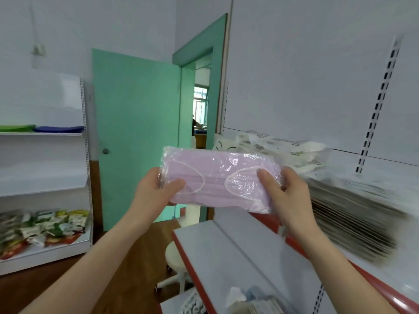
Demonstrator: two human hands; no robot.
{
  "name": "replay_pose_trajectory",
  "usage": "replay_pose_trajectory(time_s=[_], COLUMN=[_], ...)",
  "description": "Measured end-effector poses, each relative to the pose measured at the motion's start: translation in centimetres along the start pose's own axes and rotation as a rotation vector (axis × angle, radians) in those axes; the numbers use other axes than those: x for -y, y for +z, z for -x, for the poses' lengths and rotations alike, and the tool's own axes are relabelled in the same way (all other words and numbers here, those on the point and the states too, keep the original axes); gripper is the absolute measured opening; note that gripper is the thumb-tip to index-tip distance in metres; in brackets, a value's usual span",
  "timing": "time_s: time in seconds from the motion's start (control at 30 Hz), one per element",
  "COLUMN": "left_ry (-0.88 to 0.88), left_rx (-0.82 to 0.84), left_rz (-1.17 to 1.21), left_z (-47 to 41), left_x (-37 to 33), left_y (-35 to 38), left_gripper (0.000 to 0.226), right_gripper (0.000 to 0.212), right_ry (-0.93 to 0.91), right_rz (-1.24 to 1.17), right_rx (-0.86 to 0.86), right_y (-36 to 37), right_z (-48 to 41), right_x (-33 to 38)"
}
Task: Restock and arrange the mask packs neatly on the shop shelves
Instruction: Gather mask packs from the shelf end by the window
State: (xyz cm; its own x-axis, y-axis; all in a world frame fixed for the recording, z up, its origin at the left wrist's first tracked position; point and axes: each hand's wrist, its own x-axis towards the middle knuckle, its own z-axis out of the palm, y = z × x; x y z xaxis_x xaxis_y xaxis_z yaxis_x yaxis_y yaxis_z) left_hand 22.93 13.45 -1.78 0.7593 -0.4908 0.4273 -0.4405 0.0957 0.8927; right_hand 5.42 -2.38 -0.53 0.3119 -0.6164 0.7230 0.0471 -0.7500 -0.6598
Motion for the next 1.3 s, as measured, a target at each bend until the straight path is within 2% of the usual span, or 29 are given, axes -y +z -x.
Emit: replay_pose_trajectory(time_s=[0.13, 0.27, 0.33, 0.4, 0.47, 0.57, 0.67, 0.83, 0.93, 1.03, 1.1, 1.23, 1.3], left_ry=[0.047, 0.101, 0.140, 0.190, 0.231, 0.251, 0.261, 0.223, 0.274, 0.357, 0.400, 0.416, 0.425], left_rx=[0.001, 0.054, 0.084, 0.143, 0.226, 0.371, 0.497, 0.674, 0.742, 0.713, 0.692, 0.668, 0.701], left_rz=[0.010, 0.049, 0.075, 0.100, 0.135, 0.187, 0.207, 0.052, -0.127, -0.291, -0.356, -0.290, -0.267], left_z=[-5.4, -10.9, -13.8, -16.4, -19.3, -23.2, -26.0, -28.2, -29.0, -29.9, -30.2, -30.4, -30.5], left_x=[1.1, 1.5, 1.4, 1.1, 1.0, 1.2, 2.1, 4.7, 6.0, 6.4, 6.2, 6.5, 7.1], left_y=[1.4, 4.1, 6.0, 7.9, 9.9, 13.0, 15.4, 17.6, 18.0, 18.1, 18.2, 18.9, 19.3], left_gripper=[0.034, 0.011, 0.016, 0.018, 0.009, 0.023, 0.018, 0.029, 0.028, 0.035, 0.035, 0.048, 0.034], right_gripper=[0.040, 0.037, 0.036, 0.037, 0.039, 0.037, 0.035, 0.035, 0.031, 0.028, 0.033, 0.038, 0.036], right_ry=[0.026, 0.085, 0.110, 0.129, 0.136, 0.183, 0.299, 0.582, 0.721, 0.770, 0.777, 0.819, 0.843], right_rz=[0.072, 0.111, 0.166, 0.245, 0.333, 0.417, 0.492, 0.505, 0.565, 0.720, 0.821, 0.930, 0.919], right_rx=[-0.024, -0.097, -0.151, -0.209, -0.268, -0.359, -0.400, -0.320, -0.220, -0.152, -0.136, -0.092, -0.085], right_y=[2.2, 3.2, 3.3, 3.2, 3.0, 2.6, 3.0, 4.1, 4.5, 4.8, 5.0, 5.3, 5.4], right_z=[-3.8, -6.7, -8.2, -9.7, -11.2, -13.0, -14.0, -13.4, -13.2, -14.1, -14.9, -15.8, -15.8], right_x=[-1.8, -3.7, -4.4, -4.7, -4.8, -5.0, -6.0, -7.7, -8.5, -9.0, -9.0, -8.9, -8.9])
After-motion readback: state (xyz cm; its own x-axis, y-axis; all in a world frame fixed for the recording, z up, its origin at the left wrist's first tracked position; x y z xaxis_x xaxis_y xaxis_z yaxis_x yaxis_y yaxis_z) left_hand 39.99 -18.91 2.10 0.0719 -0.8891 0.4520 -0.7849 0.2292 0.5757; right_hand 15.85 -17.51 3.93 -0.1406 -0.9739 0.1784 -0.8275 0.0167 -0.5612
